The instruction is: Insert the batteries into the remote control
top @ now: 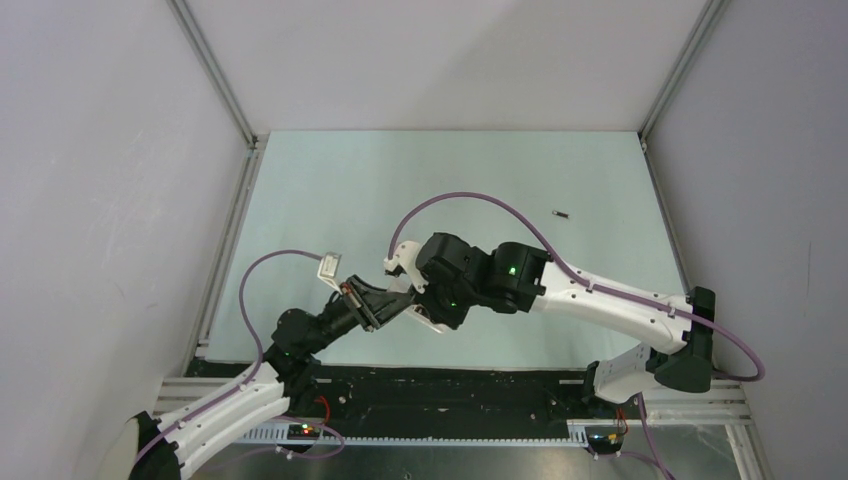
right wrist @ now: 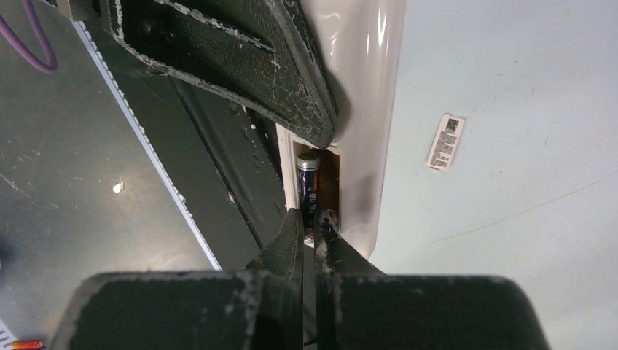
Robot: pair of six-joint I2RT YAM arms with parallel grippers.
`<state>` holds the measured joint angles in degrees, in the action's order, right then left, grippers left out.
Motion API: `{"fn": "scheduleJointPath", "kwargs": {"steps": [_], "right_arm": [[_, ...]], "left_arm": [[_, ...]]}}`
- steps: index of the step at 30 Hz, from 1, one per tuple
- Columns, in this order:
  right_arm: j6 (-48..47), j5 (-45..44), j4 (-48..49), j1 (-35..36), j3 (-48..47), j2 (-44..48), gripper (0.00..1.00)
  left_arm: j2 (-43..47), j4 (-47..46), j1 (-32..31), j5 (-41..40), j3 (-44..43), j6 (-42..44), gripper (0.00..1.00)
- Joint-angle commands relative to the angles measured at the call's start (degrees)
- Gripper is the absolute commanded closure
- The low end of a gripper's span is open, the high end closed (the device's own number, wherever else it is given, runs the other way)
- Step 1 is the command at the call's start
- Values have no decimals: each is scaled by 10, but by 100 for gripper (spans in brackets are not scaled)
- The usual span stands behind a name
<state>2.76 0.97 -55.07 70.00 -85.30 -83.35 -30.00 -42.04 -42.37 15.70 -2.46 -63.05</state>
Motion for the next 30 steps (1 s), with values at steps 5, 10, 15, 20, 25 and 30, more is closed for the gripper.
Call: {"fn": "scheduleJointPath", "kwargs": {"steps": [5,10,15,20,25,30], "right_arm": [[-9,7,-32,-4,-18,-8,100],[-6,9,-47,-5,-20,-14,100],[-4,15,-56,-10,-27,-19,100],[-1,30,-76,-16,-35,-29,100],[0,41,-76,-22,-36,-35,100],[-4,52,-75,-29,-50,-49,100]], "left_arm": [[1,-43,-1,0,-3,-9,100],[4,-43,-1,-1,-1,-9,100],[4,-43,-1,-2,3,-9,100],[5,-43,-1,-4,4,-7,100],[1,-43,-1,-2,1,-4,100],[3,-43,-1,2,-1,-4,100]]}}
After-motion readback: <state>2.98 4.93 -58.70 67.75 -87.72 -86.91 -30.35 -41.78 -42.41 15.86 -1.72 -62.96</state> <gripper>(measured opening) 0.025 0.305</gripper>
